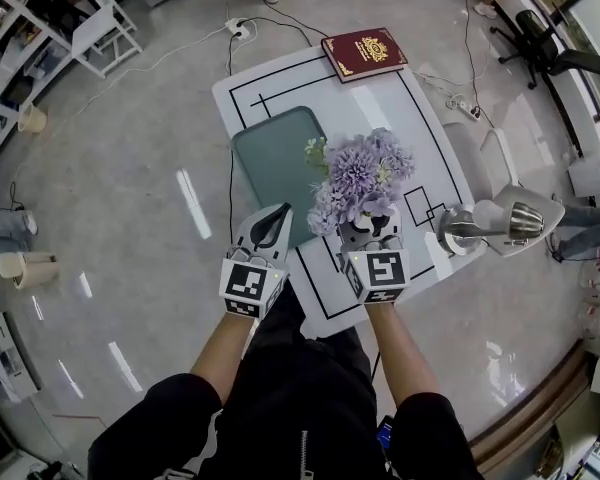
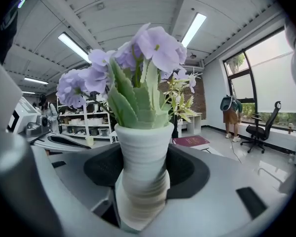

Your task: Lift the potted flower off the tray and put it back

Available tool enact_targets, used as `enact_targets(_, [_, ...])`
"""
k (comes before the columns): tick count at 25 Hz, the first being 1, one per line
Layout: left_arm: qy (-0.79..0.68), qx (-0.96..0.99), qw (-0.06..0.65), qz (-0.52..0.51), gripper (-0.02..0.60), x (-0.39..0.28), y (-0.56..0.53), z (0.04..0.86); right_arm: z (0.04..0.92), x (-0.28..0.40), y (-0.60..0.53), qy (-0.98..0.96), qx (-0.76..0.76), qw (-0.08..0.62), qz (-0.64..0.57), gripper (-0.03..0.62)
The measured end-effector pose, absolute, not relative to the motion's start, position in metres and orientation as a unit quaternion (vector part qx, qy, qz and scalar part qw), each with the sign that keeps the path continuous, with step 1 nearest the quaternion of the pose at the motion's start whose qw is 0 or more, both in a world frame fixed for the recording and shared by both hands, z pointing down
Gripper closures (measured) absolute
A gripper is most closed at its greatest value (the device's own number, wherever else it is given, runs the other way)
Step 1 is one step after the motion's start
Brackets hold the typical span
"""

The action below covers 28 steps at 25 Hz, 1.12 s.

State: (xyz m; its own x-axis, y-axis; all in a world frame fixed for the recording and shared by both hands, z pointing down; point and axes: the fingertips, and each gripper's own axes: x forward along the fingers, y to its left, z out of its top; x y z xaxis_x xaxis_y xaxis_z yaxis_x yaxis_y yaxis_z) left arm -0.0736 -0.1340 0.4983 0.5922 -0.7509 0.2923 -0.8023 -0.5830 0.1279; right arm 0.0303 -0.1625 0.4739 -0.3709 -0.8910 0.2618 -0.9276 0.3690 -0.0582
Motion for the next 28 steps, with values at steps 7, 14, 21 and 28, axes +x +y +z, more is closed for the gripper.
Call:
enact_targets(7, [-0.472,0.862,0.14,0.12,0.578,-0.112,-0.132,0.52,0.501,-0.014,-0.191,-0.85,0.512,0.081,0.089,0.349])
enact_targets(14, [-0.493,0.846,0.148,0.138,0.578,-0.143,-0.131,0.535,0.533,-0.047,-0.229,-0.859,0.499,0.078,0.086,0.349])
enact_targets(21, [-0.507,0.836,0.152,0.145,0.578,-0.166,-0.132,0.539,0.551,-0.065,-0.25,-0.861,0.499,0.068,0.074,0.349])
enact_targets(28, [-0.509,0.833,0.163,0.145,0.577,-0.172,-0.141,0.549,0.557,-0.072,-0.25,-0.861,0.497,0.074,0.079,0.349])
